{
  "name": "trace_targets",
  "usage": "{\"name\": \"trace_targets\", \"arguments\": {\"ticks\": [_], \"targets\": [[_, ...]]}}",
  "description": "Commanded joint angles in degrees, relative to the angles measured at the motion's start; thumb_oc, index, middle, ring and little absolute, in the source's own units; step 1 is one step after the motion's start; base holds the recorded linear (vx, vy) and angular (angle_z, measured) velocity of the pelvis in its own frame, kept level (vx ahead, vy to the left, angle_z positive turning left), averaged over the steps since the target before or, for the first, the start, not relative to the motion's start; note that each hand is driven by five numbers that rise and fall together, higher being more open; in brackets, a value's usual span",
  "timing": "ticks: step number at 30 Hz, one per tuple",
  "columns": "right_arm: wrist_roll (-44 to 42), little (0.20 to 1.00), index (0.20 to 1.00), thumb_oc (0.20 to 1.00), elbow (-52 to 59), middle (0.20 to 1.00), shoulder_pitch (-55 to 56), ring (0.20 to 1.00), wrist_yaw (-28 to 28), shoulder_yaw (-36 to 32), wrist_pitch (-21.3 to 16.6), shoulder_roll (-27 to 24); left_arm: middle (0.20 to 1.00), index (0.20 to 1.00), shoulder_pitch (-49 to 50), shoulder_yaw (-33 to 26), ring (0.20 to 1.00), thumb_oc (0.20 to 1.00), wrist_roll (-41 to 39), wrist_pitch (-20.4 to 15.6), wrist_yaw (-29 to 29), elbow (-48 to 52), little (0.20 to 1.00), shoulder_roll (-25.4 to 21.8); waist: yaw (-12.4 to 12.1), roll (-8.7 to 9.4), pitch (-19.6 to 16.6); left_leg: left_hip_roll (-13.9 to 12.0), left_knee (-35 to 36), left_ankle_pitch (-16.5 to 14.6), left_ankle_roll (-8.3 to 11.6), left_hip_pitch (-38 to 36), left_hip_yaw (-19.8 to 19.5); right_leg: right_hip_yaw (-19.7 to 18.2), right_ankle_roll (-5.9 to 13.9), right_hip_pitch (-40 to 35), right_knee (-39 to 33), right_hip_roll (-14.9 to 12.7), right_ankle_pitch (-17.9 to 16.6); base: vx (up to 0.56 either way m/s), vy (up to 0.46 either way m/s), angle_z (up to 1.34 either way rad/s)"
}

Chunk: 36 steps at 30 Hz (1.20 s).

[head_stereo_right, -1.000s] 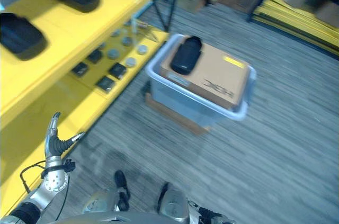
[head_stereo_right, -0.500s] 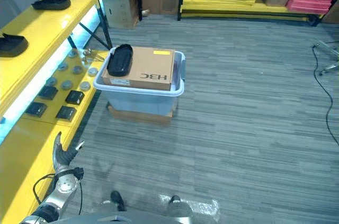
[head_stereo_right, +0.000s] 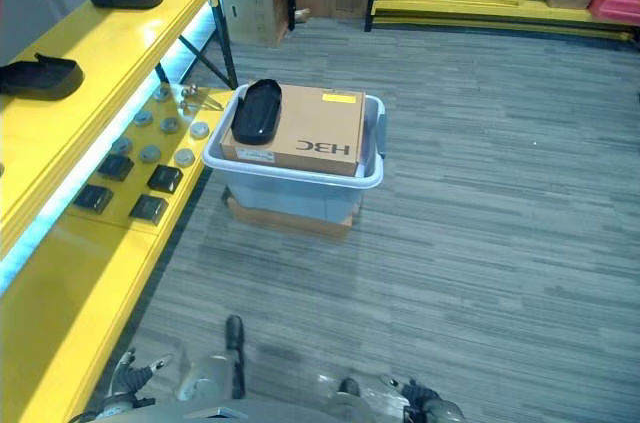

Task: Move parts from the plastic box to the shelf.

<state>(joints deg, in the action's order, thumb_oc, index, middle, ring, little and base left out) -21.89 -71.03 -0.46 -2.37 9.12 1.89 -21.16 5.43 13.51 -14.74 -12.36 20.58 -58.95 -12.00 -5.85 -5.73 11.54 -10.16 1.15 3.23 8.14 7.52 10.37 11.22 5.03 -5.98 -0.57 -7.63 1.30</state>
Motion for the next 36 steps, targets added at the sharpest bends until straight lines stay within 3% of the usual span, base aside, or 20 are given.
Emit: {"name": "trace_targets", "arguments": {"ticks": [1, 2, 3, 4, 5, 6, 8, 9, 11, 13, 19, 27, 31, 33, 35, 36], "targets": [[3.6, 1.000, 1.000, 1.000, 2.1, 1.000, -3.8, 1.000, 0.1, 1.8, -4.2, 1.1, 1.000, 1.000, -3.3, 1.7, 1.000, 1.000, -0.2, 5.1, -14.3, -6.4, 1.000, -4.4, -2.4, 4.40, 1.9, 3.9, -0.2, 2.1, -4.79, 3.1, -2.4, 1.8, 3.68, -6.8, 10.0, -6.2, 6.5, 0.42, 0.473, -2.08], [6.1, 1.000, 1.000, 1.000, 3.1, 1.000, -3.3, 1.000, 1.1, 2.7, -6.6, 1.6, 1.000, 1.000, -4.3, 2.6, 1.000, 1.000, -2.6, 5.1, -16.0, -6.3, 1.000, -5.0, -1.7, 3.63, 2.5, 5.0, 0.7, 1.3, -6.26, 0.5, -2.7, 2.4, 3.57, -1.3, 18.3, -8.1, 3.3, 0.33, 0.402, -1.65], [5.6, 1.000, 1.000, 1.000, 3.9, 1.000, -3.7, 1.000, 1.9, 3.5, -7.5, 1.8, 1.000, 1.000, -5.0, 3.1, 1.000, 1.000, -3.9, 5.3, -16.3, -5.7, 1.000, -5.4, -1.3, 3.48, 3.3, 5.7, 1.5, 0.8, -6.95, -1.2, -2.5, 1.9, 3.48, 2.2, 21.8, -8.4, 2.9, 0.24, 0.312, -1.57], [5.4, 1.000, 1.000, 1.000, 4.1, 1.000, -3.8, 1.000, 2.1, 3.7, -7.7, 1.8, 1.000, 1.000, -5.2, 3.2, 1.000, 1.000, -4.2, 5.4, -16.3, -5.6, 1.000, -5.4, -1.3, 3.26, 3.3, 5.5, 1.6, 0.7, -7.05, -1.3, -2.5, 1.8, 3.37, 2.9, 22.0, -8.2, 2.5, 0.10, 0.147, -0.03], [4.0, 1.000, 1.000, 1.000, 4.9, 1.000, -4.4, 1.000, 2.6, 4.6, -8.3, 1.8, 1.000, 1.000, -6.0, 3.8, 1.000, 1.000, -5.7, 5.7, -16.1, -4.9, 1.000, -5.9, -0.5, 2.92, 4.1, 5.8, 2.4, 0.4, -7.46, -2.6, -3.0, 1.3, 2.85, 5.9, 22.5, -6.1, 3.3, 0.09, 0.068, 0.29], [2.9, 1.000, 1.000, 1.000, 5.6, 1.000, -4.8, 1.000, 3.4, 5.2, -9.7, 1.9, 1.000, 1.000, -7.1, 4.2, 1.000, 1.000, -7.1, 5.9, -15.5, -4.5, 1.000, -6.2, 0.5, 2.81, 4.8, 6.1, 2.9, 0.0, -7.61, -3.5, -3.8, 1.1, 2.35, 8.3, 20.6, -3.7, 3.9, 0.09, 0.037, 0.24], [2.6, 1.000, 1.000, 1.000, 6.8, 1.000, -4.9, 1.000, 4.3, 5.4, -10.6, 2.0, 1.000, 1.000, -8.1, 4.2, 1.000, 1.000, -8.1, 6.4, -15.1, -3.9, 1.000, -6.5, 1.2, 2.92, 5.4, 6.3, 3.2, -0.2, -7.51, -4.0, -4.2, 1.1, 1.92, 9.3, 18.0, -2.2, 4.2, 0.05, -0.072, 0.06], [4.1, 1.000, 1.000, 1.000, 9.3, 1.000, -6.2, 1.000, 7.0, 6.5, -13.7, 2.0, 1.000, 1.000, -11.6, 3.6, 1.000, 1.000, -9.1, 8.7, -15.4, -2.6, 1.000, -6.9, 2.4, 4.16, 6.9, 7.2, 3.5, -1.2, -7.34, -4.4, -4.4, 1.6, 2.50, 10.9, 7.2, -1.2, 0.3, 0.04, -0.145, 0.10], [4.5, 1.000, 1.000, 1.000, 10.9, 1.000, -6.5, 1.000, 8.4, 6.9, -15.1, 2.0, 1.000, 1.000, -12.3, 3.9, 1.000, 1.000, -8.2, 8.5, -15.6, -2.8, 1.000, -6.6, 3.5, 4.63, 7.4, 7.8, 3.7, -2.4, -7.80, -5.6, -4.8, 0.2, 3.61, 12.8, 4.4, -1.5, -2.9, 0.09, -0.139, 0.20], [4.0, 1.000, 1.000, 1.000, 15.6, 1.000, -6.2, 1.000, 9.9, 7.2, -13.4, 1.4, 1.000, 1.000, -12.3, 4.7, 1.000, 1.000, -6.4, 8.8, -15.1, -2.9, 1.000, -6.3, 4.9, 4.84, 7.0, 8.1, 3.8, -3.6, -7.99, -6.3, -5.1, -1.0, 3.22, 12.1, 1.1, -0.8, -3.8, 0.16, -0.174, 0.46], [4.1, 1.000, 1.000, 1.000, 18.8, 1.000, -4.9, 1.000, 13.9, 7.0, -12.6, 0.6, 1.000, 1.000, -10.3, 5.4, 1.000, 1.000, -4.3, 9.3, -17.0, -3.9, 1.000, -5.0, 4.7, 5.14, 4.5, 8.4, 3.8, -4.1, -7.76, -7.7, -4.9, 0.0, 2.44, 7.7, -2.1, -0.1, -3.1, 0.15, -0.130, 0.17], [-0.3, 1.000, 1.000, 1.000, 21.9, 1.000, -5.2, 1.000, 14.8, 5.7, -12.1, -1.4, 1.000, 1.000, -6.8, 6.8, 1.000, 1.000, 1.1, 7.0, -16.8, -5.3, 1.000, -4.5, 3.4, 5.94, 2.8, 7.8, 3.8, -4.7, -7.19, -9.1, -5.2, 1.0, 1.60, 3.6, -3.6, 0.1, -1.6, 0.03, -0.067, 0.12], [-2.6, 1.000, 1.000, 1.000, 22.5, 1.000, -4.1, 1.000, 12.1, 5.5, -13.9, -0.9, 1.000, 1.000, -6.2, 6.2, 1.000, 1.000, -0.2, 2.9, -16.0, -5.4, 1.000, -4.5, 3.5, 6.14, 1.3, 7.9, 3.8, -5.4, -7.17, -10.7, -5.4, 0.9, 1.53, 2.2, -3.8, 0.0, -1.0, 0.01, 0.031, 0.02], [-4.0, 1.000, 1.000, 1.000, 22.5, 1.000, -3.2, 1.000, 10.7, 5.3, -16.6, -0.5, 1.000, 1.000, -6.7, 5.1, 1.000, 1.000, -1.3, 0.0, -15.7, -4.6, 1.000, -4.4, 3.5, 6.44, 0.3, 8.3, 2.5, -6.5, -7.75, -11.6, -5.7, 0.3, 1.64, 1.5, -2.9, -0.6, -0.7, 0.00, 0.115, -0.05], [-6.4, 1.000, 1.000, 1.000, 22.1, 1.000, -3.0, 1.000, 11.0, 4.8, -17.7, 0.0, 1.000, 1.000, -7.6, 4.8, 1.000, 1.000, -2.1, -0.2, -15.4, -4.2, 1.000, -4.4, 3.7, 6.61, 0.0, 8.6, 1.0, -7.4, -8.49, -11.6, -5.8, -0.5, 1.60, 1.7, -0.4, -1.0, 0.3, 0.01, 0.141, -0.11], [-10.5, 1.000, 1.000, 1.000, 21.4, 1.000, -2.9, 1.000, 11.6, 4.0, -19.3, 0.6, 1.000, 1.000, -8.6, 4.7, 1.000, 1.000, -2.4, 0.0, -15.4, -3.7, 1.000, -4.5, 4.1, 6.50, 0.1, 8.8, -0.5, -8.0, -9.51, -11.4, -6.0, -1.6, 1.44, 2.3, 4.1, -1.2, 1.6, 0.04, 0.180, -0.05]]}}
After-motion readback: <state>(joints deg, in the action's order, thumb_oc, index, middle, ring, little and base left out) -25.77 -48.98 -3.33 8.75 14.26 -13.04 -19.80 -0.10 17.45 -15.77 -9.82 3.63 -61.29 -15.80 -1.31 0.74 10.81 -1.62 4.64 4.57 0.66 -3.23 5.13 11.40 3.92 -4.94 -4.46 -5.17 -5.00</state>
